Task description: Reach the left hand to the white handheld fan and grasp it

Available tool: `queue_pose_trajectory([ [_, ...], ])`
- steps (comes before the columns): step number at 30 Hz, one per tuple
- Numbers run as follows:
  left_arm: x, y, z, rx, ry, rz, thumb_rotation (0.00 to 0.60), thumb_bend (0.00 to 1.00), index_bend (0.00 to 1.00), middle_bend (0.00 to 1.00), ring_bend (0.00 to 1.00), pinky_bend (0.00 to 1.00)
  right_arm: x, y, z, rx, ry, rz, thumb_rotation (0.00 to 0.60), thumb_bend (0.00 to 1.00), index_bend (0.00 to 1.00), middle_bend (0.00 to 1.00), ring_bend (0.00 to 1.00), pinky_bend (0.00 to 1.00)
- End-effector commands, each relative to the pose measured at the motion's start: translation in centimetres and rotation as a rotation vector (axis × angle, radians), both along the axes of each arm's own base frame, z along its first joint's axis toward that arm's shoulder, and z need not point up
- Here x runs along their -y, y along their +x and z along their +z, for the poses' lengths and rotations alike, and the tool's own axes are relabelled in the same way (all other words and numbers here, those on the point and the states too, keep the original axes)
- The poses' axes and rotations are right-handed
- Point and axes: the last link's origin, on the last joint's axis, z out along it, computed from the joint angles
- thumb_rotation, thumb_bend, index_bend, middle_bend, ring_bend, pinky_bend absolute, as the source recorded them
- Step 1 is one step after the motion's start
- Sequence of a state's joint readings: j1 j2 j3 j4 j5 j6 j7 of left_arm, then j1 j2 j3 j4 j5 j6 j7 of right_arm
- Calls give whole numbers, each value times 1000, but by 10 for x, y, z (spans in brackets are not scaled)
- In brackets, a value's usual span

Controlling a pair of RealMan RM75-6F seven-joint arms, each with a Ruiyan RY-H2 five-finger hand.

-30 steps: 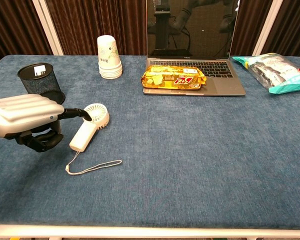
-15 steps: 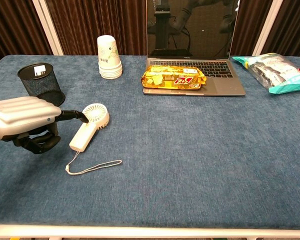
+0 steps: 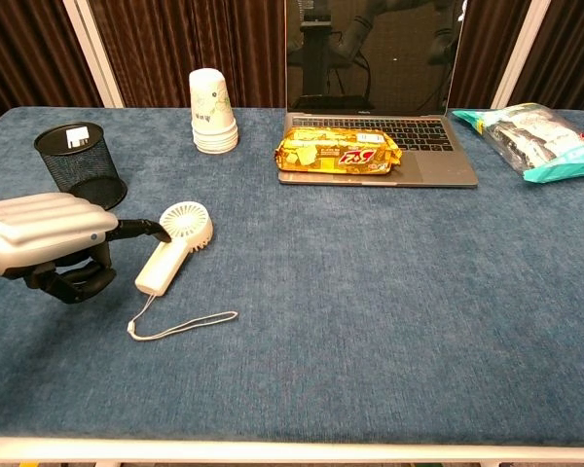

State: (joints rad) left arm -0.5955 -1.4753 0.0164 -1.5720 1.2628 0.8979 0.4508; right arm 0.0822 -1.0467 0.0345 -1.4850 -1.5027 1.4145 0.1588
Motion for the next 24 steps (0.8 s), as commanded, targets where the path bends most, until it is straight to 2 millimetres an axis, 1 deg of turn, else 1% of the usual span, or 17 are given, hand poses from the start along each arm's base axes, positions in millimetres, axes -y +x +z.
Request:
queue_pose_trajectory([
  [1, 0, 0, -1, -2, -2, -2, 600, 594, 126, 863, 890, 861, 0, 0, 0, 1, -1, -1, 600, 198, 0, 0, 0, 0],
  [11, -1, -3, -5, -32, -20, 7, 600, 594, 142, 863, 890, 861, 0, -2, 0, 2, 1, -5, 600, 197, 0, 0, 0, 0],
  [20, -1, 0, 0, -39, -9, 2, 600, 594, 175, 863, 890, 861, 0, -2, 1, 4, -2, -3, 600, 198, 0, 0, 0, 0],
  [24, -3, 5, 10, -14, 26, -8, 600, 594, 173, 862, 890, 861, 0, -2, 3, 4, -11, -3, 600, 198, 0, 0, 0, 0],
])
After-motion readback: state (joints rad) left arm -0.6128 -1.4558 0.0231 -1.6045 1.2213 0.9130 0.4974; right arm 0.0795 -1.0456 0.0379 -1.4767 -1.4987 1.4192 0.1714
